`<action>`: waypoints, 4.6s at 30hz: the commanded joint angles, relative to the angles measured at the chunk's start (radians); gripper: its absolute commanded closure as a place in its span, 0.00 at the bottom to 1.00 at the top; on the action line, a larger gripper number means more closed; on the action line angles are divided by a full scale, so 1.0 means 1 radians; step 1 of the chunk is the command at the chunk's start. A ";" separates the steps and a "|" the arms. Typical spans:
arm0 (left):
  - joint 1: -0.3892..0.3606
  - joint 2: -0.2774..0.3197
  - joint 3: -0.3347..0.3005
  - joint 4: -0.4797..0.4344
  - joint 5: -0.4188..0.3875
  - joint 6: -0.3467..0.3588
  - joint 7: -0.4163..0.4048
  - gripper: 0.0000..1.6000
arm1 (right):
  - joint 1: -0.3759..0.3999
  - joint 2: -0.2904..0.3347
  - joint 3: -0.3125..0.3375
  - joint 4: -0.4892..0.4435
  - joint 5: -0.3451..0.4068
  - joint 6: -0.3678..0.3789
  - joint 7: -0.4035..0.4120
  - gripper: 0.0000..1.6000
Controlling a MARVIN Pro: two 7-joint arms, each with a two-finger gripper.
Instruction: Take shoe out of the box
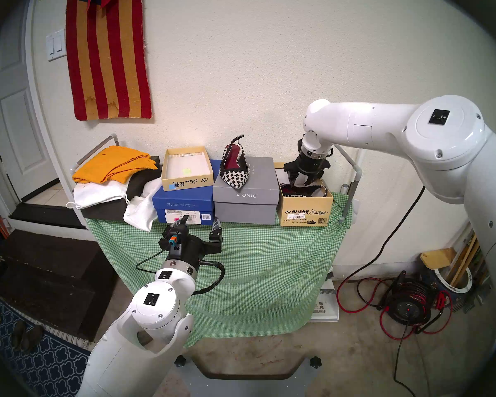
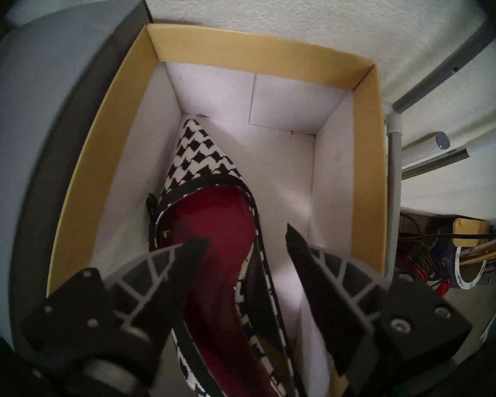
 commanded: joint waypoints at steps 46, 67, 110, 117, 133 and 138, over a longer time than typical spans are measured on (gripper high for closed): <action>0.000 0.001 -0.001 -0.001 0.000 0.000 0.000 0.00 | 0.219 -0.031 -0.238 -0.315 0.131 -0.003 0.017 0.42; 0.000 0.001 -0.001 -0.001 0.000 0.000 0.000 0.00 | 0.285 -0.120 -0.374 -0.387 0.358 -0.003 -0.082 1.00; 0.000 0.001 -0.001 -0.001 0.000 0.000 0.000 0.00 | 0.024 -0.132 -0.323 0.102 0.358 -0.003 -0.131 1.00; 0.000 0.001 -0.001 -0.001 0.000 0.000 0.000 0.00 | 0.129 -0.106 -0.306 0.019 0.358 -0.003 -0.140 1.00; 0.000 0.001 -0.001 -0.001 0.000 0.000 0.000 0.00 | 0.292 -0.048 -0.272 -0.189 0.358 -0.003 -0.204 1.00; 0.000 0.001 -0.001 -0.001 0.000 0.000 0.000 0.00 | 0.386 -0.027 -0.244 -0.276 0.358 -0.003 -0.221 1.00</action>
